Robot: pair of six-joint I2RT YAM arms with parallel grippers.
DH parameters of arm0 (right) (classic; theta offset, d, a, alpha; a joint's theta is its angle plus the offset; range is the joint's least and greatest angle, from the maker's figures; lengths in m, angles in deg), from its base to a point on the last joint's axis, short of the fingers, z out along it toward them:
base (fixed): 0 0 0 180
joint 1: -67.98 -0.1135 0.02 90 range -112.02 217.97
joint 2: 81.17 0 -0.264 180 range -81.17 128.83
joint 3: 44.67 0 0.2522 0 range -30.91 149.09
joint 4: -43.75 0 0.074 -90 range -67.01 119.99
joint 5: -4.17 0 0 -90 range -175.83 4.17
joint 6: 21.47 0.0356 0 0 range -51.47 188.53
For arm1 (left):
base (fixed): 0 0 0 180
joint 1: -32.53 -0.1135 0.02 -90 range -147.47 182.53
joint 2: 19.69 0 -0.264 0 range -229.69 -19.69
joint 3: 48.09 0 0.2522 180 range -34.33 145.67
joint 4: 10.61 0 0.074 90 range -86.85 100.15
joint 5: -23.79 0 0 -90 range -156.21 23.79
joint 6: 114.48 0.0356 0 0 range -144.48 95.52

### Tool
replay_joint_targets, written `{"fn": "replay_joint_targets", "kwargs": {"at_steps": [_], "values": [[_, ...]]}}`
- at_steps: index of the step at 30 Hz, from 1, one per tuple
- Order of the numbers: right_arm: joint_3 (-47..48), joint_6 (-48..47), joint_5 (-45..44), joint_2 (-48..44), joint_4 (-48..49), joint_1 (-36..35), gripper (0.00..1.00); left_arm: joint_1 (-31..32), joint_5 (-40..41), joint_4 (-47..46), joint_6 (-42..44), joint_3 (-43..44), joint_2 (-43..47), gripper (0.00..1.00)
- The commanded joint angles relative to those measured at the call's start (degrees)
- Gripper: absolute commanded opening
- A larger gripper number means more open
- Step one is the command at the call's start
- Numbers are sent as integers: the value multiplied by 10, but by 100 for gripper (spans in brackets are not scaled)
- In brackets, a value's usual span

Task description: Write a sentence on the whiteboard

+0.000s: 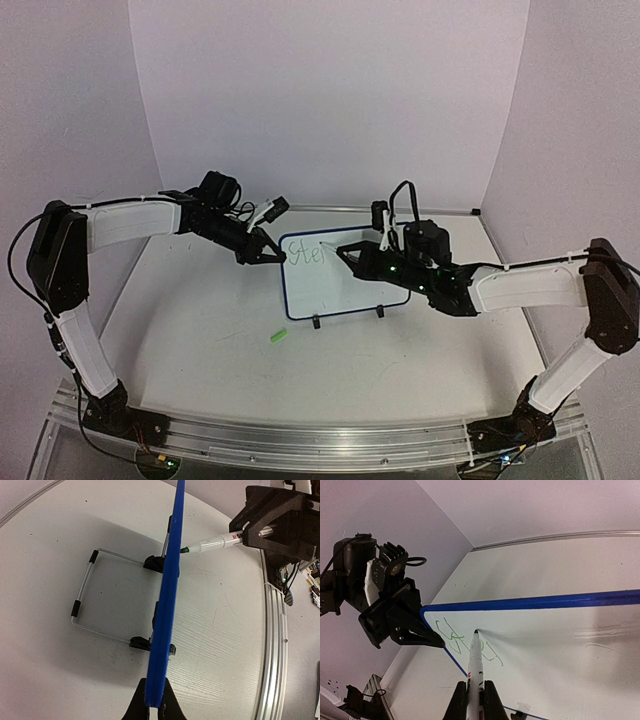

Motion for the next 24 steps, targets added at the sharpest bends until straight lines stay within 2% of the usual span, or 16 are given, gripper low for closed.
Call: {"fn": "replay_joint_targets", "kwargs": {"at_steps": [1, 15, 24], "values": [[23, -7, -22, 13, 9, 1, 0, 11, 31, 22, 10, 13, 4, 0], [-20, -2, -75, -30, 6, 1, 0, 13, 31, 22, 9, 13, 1, 0], [-25, -6, -45, -25, -7, 2, 0, 13, 31, 22, 9, 13, 1, 0]]}}
